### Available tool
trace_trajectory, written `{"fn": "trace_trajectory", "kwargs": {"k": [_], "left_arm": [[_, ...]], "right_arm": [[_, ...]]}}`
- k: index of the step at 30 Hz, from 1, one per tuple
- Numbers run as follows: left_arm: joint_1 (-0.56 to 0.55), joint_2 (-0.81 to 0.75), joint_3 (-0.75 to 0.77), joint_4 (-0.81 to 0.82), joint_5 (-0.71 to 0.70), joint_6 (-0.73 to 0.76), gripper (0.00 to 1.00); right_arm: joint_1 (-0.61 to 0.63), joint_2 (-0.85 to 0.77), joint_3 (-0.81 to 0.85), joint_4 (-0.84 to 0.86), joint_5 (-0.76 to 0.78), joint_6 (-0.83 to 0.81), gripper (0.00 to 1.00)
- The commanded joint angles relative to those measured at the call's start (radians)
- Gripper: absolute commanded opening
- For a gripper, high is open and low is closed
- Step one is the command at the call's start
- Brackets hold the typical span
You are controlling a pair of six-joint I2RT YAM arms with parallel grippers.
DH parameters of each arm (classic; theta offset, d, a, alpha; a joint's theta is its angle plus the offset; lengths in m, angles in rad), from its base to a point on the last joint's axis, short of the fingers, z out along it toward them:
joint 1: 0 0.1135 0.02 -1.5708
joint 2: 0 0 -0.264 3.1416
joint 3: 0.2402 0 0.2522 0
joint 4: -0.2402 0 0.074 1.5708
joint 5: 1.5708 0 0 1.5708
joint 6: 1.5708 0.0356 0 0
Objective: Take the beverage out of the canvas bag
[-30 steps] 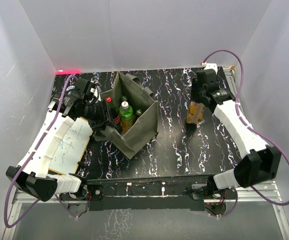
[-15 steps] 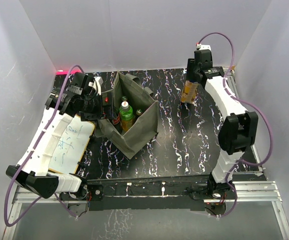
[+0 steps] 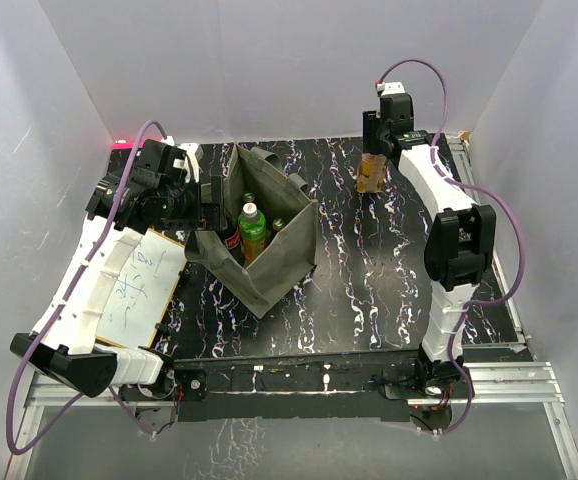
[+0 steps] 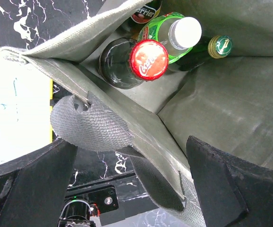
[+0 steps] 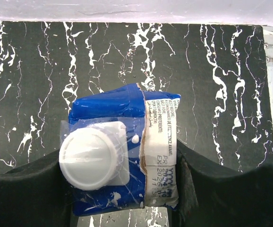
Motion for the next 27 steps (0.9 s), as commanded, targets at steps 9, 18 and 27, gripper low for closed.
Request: {"fn": "trace_trajectory", "kwargs": {"k": [9,18,27], "left_arm": [[-0.001,-0.027,-0.014,0.019,-0.009,0.017,0.97],[-0.002,-0.051,-0.046,0.021,0.009,0.017,0.97],[-0.004,-0.065,-0.057,0.018,0.003,0.017,0.97]], "right_arm": [[0.000,-0.083,0.020,0.273,-0.011,-0.027,0.20],[0.000,-0.066,-0.010,0.249,-0.019,-0.019,0.49],[0.000,-0.064,0.014,0.198,-0.010,-0.012,0.83]]}}
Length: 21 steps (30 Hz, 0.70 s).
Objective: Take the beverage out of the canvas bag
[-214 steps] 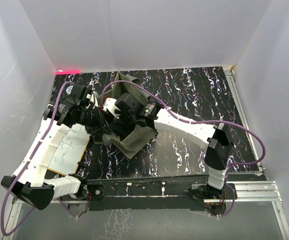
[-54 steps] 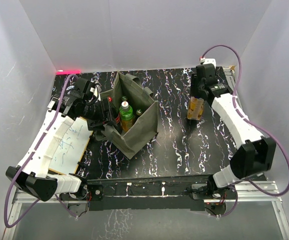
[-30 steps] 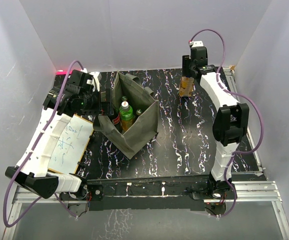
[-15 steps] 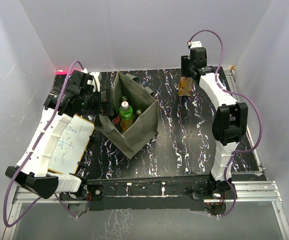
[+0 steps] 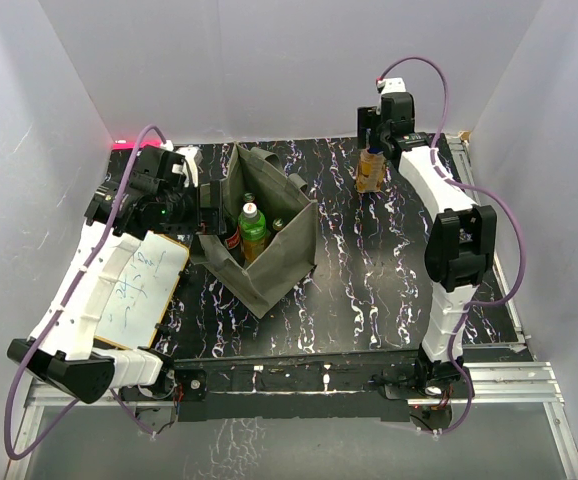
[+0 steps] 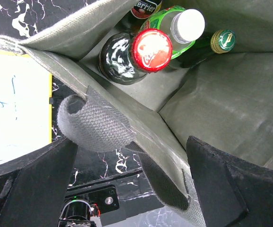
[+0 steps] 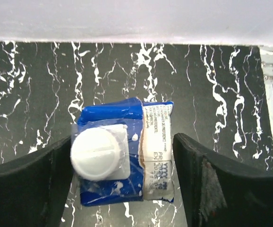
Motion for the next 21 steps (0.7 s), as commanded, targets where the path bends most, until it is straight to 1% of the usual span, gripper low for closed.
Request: {"fn": "trace_trajectory", "kwargs": {"k": [1,4,6,8,16,21], "left_arm": [[-0.005,-0.035,-0.008,-0.003,0.002,0.015,0.97],[-0.007,-0.038,-0.009,-0.003,-0.002,0.015,0.97],[-0.007,-0.041,-0.011,-0.004,-0.005,0.015,0.97],[-0.007,-0.043,-0.012,-0.004,-0.008,0.015,0.97],[-0.007,-0.033,-0.007,-0.003,-0.027,-0.011,0.97],[-0.007,-0.023,0.021,-0.019,-0.012,-0.072,0.97]], "right_arm": [[0.000,-0.064,0.046,0.112,0.005,0.004,0.87],[0.000,-0.069,0.054,0.091,0.000,0.011,0.90],[0.001,-0.073,0.065,0.069,-0.003,0.024,0.95],[0.001,-0.080,0.070,0.046,-0.013,0.045,0.98],[0.009,-0.166,0.031,-0.038,-0.036,0.129,0.98],[0.009,-0.271,-0.078,-0.066,-0.096,0.225,0.98]]}}
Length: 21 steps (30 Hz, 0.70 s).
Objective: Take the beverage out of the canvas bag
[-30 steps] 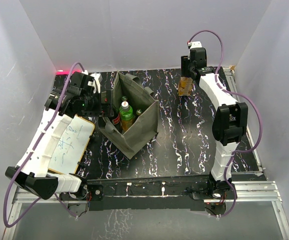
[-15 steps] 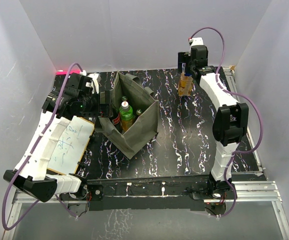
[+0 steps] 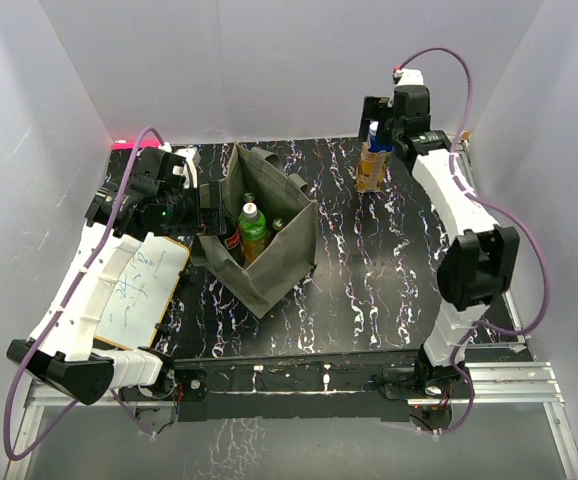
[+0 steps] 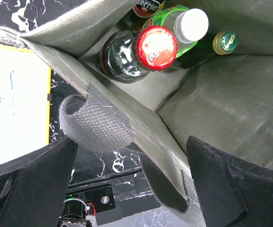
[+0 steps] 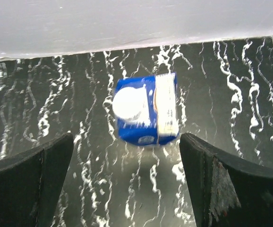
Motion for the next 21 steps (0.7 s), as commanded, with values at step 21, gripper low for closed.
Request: {"fn": "trace_trajectory", "kwargs": {"k": [21], "left_arm": [[-0.001,-0.113,0.008,-0.094,0.017,-0.537,0.93]], "right_arm": [[0.142,-0.662,-0.465,-0.082,-0.599,0.252,0.98]]}}
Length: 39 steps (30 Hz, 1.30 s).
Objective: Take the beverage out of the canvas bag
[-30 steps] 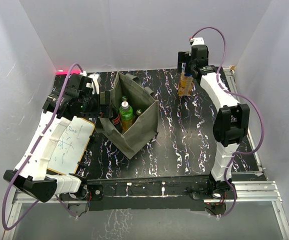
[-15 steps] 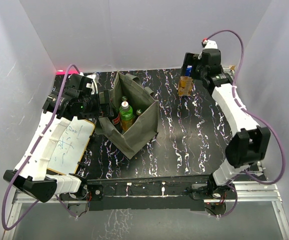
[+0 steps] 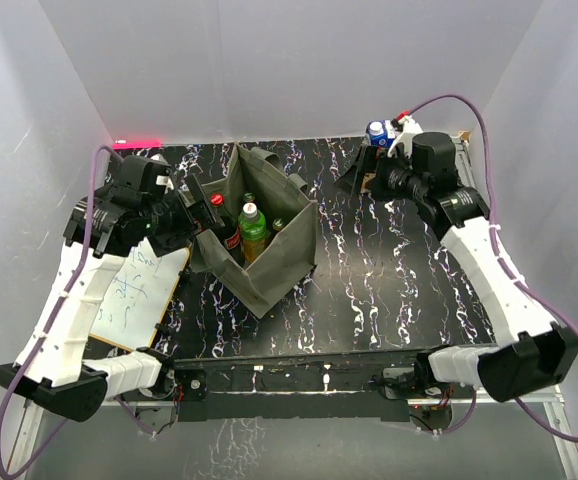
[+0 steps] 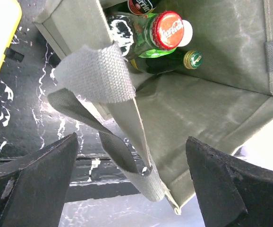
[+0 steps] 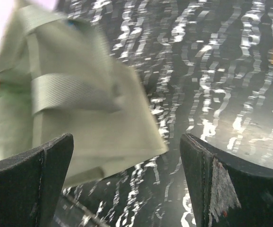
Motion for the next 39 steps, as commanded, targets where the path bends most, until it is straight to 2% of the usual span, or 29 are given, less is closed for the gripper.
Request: {"fn": "trace_trajectory", "kwargs": {"k": [1,9,14,16,20,23,31,39], "left_arm": [[0.000,-0.041,-0.009,-0.041,0.020,-0.127,0.93],[0.000,-0.096,-0.091,-0.015,0.063,-0.179,0.79],[0.000,-0.107,-0.123,-0.005,0.089,-0.177,0.70],[0.000,-0.108,-0.128,-0.008,0.097,-0.157,0.66],[-0.001,-0.118,-0.153,-0.011,0.101,-0.117,0.56],[0.000,-0.123,-0.165,-0.017,0.097,-0.093,0.51],[0.000,-0.097,-0.135,-0.034,0.071,-0.011,0.44],[-0.001,-0.053,-0.113,-0.060,0.074,0.062,0.43]], "right_arm": [[0.095,-0.092,0.030,0.026,-0.173,0.008,0.98],[0.399,-0.062,0.163,0.098,-0.110,-0.124,0.88],[0.505,0.004,0.150,0.225,-0.081,-0.209,0.80],[0.529,0.036,0.123,0.292,-0.104,-0.254,0.75],[0.569,0.092,0.045,0.457,-0.094,-0.322,0.75],[0.575,0.152,0.047,0.541,-0.112,-0.339,0.72],[0.591,0.335,0.146,0.490,-0.132,-0.466,0.71],[0.604,0.476,0.225,0.502,-0.145,-0.525,0.71]]}}
